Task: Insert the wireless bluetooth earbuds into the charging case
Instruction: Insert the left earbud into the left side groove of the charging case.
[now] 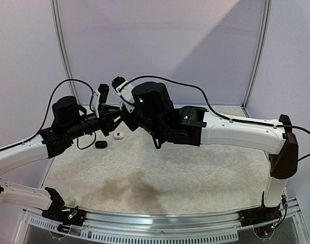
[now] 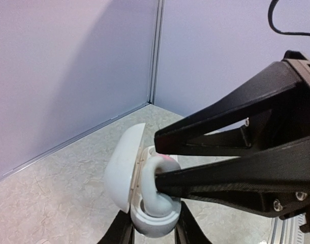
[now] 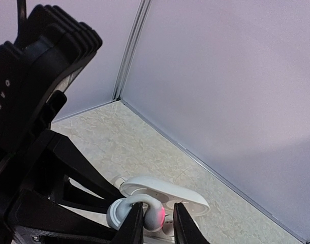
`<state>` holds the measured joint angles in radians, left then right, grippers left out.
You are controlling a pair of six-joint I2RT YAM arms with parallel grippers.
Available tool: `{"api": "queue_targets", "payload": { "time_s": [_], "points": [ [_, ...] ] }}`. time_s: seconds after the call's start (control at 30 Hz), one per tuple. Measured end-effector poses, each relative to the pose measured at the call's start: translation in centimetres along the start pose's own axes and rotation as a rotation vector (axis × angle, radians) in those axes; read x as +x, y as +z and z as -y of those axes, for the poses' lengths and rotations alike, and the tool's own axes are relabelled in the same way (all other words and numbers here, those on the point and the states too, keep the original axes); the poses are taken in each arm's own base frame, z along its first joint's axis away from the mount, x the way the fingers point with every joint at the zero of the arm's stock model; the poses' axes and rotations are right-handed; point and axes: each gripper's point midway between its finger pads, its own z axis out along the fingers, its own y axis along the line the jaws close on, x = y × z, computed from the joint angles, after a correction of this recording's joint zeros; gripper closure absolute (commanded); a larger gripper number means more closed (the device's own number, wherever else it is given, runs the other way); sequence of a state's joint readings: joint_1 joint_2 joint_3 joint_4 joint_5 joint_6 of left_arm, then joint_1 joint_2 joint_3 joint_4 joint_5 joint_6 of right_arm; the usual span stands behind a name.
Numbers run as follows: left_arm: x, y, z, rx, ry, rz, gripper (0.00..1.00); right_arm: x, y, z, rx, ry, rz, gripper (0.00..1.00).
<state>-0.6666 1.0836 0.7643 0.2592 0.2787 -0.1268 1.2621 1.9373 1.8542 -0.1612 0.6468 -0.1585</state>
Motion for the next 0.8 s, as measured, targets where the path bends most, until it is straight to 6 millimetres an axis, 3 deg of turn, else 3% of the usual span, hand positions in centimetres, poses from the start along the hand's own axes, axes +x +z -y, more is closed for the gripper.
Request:
{"api": "queue_targets", "payload": {
  "time_s": [0.8],
  "points": [
    [1.8, 0.0, 0.8, 0.046, -0.061, -0.073, 1.0, 1.7, -0.4, -0.4, -0.1, -0.072, -0.081, 0.73]
  ]
}}
